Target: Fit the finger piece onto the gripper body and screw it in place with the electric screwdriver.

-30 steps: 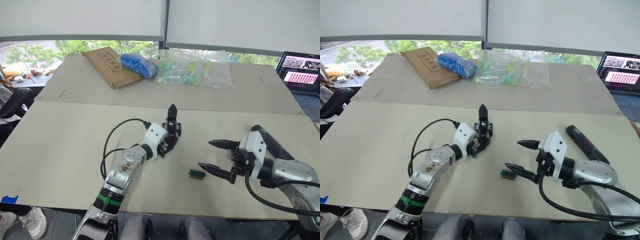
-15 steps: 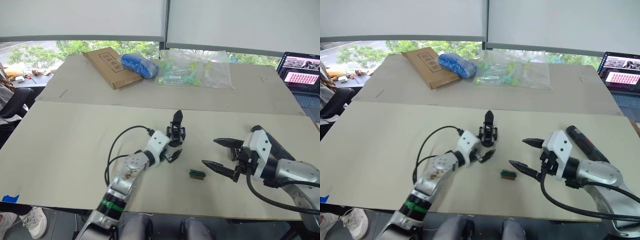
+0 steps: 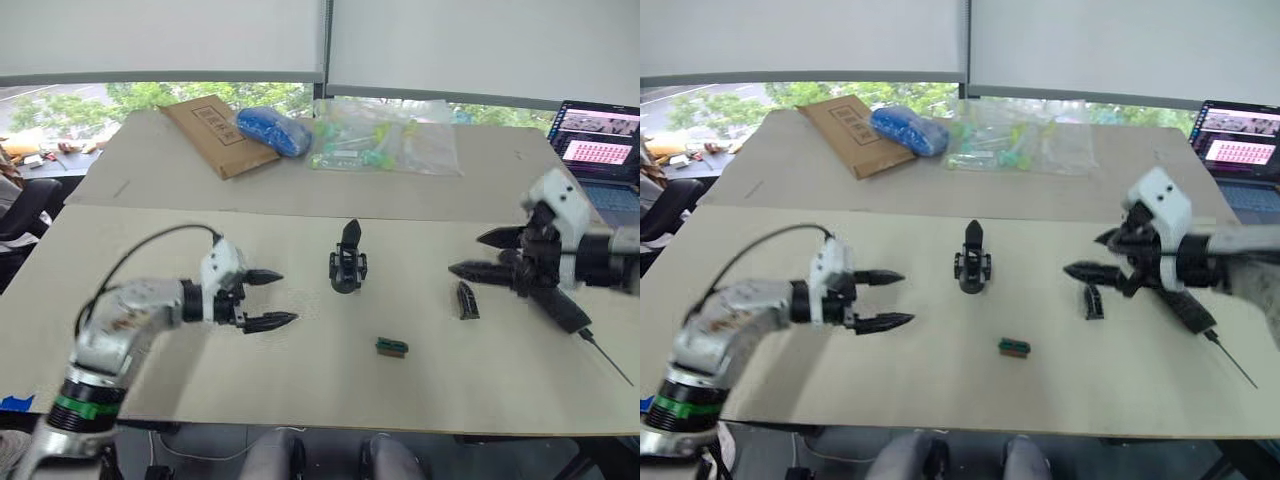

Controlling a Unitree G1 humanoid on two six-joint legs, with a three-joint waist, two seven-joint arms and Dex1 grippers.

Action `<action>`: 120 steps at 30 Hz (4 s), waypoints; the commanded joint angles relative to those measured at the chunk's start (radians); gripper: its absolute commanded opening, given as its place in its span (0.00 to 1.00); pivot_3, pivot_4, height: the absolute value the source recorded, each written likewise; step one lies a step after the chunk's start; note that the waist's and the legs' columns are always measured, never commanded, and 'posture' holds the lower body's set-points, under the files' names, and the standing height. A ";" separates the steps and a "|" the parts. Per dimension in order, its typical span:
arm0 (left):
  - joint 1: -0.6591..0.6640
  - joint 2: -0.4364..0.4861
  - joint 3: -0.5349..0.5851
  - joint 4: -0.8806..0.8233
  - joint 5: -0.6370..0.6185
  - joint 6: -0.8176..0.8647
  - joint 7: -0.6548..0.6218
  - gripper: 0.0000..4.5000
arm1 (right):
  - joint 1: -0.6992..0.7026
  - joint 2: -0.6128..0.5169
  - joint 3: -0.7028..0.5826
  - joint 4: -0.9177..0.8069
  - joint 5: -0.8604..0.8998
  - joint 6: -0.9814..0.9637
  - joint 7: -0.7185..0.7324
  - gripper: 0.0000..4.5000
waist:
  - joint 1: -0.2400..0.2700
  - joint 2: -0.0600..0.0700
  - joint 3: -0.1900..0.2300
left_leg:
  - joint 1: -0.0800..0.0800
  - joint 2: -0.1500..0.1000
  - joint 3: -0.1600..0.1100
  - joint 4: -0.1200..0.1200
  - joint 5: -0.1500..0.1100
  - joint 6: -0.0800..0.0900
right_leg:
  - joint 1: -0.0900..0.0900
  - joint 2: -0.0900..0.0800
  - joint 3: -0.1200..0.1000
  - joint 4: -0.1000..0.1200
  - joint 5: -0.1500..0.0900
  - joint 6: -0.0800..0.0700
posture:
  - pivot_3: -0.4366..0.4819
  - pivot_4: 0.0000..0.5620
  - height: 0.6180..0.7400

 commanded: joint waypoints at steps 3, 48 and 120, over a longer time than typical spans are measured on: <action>-0.093 0.050 0.051 -0.118 -0.167 0.099 -0.049 0.99 | -0.235 0.048 0.249 0.294 -0.094 0.281 -0.057 1.00 | 0.001 0.000 0.000 | -0.001 -0.001 0.001 0.000 0.000 0.000 | 0.000 0.003 -0.001 0.000 0.000 0.000 | 0.48 0.27 1.00; -0.221 0.001 -0.043 -0.163 -0.167 0.087 -0.001 1.00 | -0.147 0.120 0.474 0.413 -0.336 0.125 0.082 0.62 | -0.005 0.000 0.000 | -0.001 0.000 0.004 0.001 0.001 0.000 | 0.001 0.010 -0.001 0.002 0.001 0.003 | 0.48 0.27 1.00; -0.463 -0.197 -0.089 0.206 -0.343 0.266 0.095 0.00 | -0.160 0.368 -0.110 -0.019 0.289 -0.124 0.232 0.86 | -0.005 0.001 0.001 | 0.001 -0.001 0.005 0.000 0.001 -0.002 | 0.002 0.013 -0.001 0.003 0.002 0.003 | 0.48 0.27 1.00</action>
